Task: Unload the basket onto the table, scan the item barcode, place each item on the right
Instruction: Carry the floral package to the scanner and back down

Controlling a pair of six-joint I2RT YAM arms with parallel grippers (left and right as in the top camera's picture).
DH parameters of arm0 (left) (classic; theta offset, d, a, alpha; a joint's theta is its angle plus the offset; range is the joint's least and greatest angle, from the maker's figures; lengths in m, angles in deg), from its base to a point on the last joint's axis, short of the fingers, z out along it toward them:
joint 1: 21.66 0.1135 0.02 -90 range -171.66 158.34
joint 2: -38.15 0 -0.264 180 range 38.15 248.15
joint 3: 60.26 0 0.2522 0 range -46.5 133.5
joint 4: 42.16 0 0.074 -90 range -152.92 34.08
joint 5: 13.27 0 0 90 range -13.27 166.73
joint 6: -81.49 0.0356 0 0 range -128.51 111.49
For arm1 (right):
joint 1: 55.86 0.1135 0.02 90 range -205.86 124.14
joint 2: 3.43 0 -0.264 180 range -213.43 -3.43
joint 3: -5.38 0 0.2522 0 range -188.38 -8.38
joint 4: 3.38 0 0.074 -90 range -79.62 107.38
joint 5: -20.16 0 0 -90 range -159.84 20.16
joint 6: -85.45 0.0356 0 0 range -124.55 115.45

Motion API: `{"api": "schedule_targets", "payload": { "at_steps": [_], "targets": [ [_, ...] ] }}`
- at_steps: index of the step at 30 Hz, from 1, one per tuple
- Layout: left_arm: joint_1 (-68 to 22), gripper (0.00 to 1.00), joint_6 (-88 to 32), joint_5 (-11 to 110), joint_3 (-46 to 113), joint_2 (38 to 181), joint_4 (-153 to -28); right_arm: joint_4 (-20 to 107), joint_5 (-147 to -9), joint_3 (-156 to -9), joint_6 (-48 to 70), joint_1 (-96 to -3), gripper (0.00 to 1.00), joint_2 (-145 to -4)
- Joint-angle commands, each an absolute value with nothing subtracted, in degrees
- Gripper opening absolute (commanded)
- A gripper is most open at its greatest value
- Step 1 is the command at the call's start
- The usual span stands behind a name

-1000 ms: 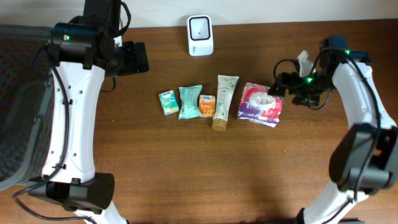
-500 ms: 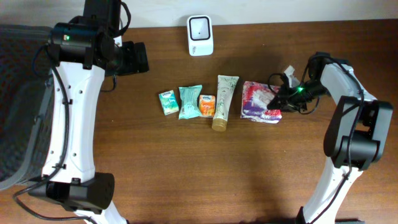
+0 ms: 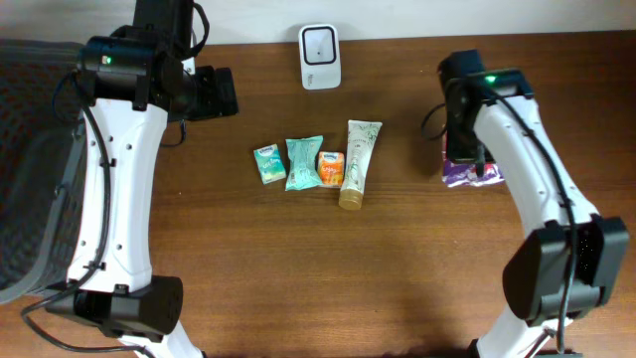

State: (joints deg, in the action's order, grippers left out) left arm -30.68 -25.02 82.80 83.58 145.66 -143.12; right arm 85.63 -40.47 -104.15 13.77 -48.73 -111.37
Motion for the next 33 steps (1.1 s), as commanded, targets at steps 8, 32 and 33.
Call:
{"api": "schedule_targets", "payload": {
  "at_steps": [8,32,33],
  "targets": [
    [-30.48,0.99,-25.2,83.19,84.0,145.28,-143.03,82.96,-40.8,-101.15,16.75,-42.67,0.38,-117.91],
    [-30.48,0.99,-25.2,83.19,84.0,145.28,-143.03,72.21,-106.26,-102.7,-10.18,-67.89,0.88,-119.9],
    [-30.48,0.99,-25.2,83.19,84.0,145.28,-143.03,69.23,-109.17,-100.08,-10.16,-68.51,0.86,-120.35]
  ]
}}
